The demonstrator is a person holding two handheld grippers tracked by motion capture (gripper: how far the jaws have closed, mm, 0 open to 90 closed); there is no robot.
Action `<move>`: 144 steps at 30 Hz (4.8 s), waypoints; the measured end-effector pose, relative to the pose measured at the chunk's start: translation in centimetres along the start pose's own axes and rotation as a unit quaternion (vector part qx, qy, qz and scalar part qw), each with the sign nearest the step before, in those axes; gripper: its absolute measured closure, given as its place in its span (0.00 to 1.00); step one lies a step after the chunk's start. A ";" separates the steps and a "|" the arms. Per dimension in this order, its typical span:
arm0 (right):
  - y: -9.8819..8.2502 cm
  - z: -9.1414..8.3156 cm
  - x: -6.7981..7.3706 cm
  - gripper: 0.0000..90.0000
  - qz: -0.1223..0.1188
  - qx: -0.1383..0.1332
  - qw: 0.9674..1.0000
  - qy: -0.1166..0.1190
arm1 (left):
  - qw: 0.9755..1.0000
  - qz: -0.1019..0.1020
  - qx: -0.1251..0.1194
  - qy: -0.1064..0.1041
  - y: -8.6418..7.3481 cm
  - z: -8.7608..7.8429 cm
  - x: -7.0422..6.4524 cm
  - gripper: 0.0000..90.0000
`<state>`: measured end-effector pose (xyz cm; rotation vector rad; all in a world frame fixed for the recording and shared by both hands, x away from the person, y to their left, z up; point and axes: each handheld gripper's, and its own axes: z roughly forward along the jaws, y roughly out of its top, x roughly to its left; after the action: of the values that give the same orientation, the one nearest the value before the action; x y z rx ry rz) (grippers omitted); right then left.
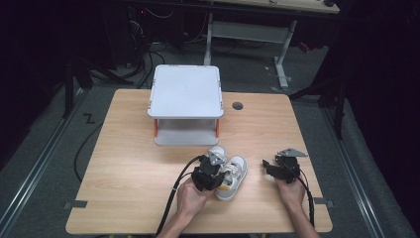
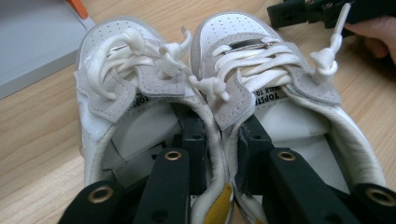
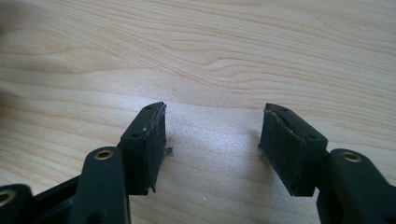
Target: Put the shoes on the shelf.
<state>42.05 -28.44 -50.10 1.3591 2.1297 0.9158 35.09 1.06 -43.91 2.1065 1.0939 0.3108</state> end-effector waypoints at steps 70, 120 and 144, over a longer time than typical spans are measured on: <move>6.8 -1.8 1.3 0.63 -0.002 -0.054 0.989 0.141 | 0.984 -0.063 -0.046 0.158 2.6 -0.2 12.0 0.83; 21.1 0.5 12.0 0.83 -0.115 -0.097 0.975 0.161 | 0.978 -0.067 -0.078 0.179 3.4 -0.8 11.9 0.34; 21.0 0.5 12.1 0.83 -0.115 -0.097 0.976 0.158 | 0.973 -0.133 0.007 0.190 -1.8 0.1 10.0 0.13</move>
<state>50.24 -11.13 -35.20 0.8950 2.2946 1.2716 40.07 9.52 -46.37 1.9255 1.5861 0.5937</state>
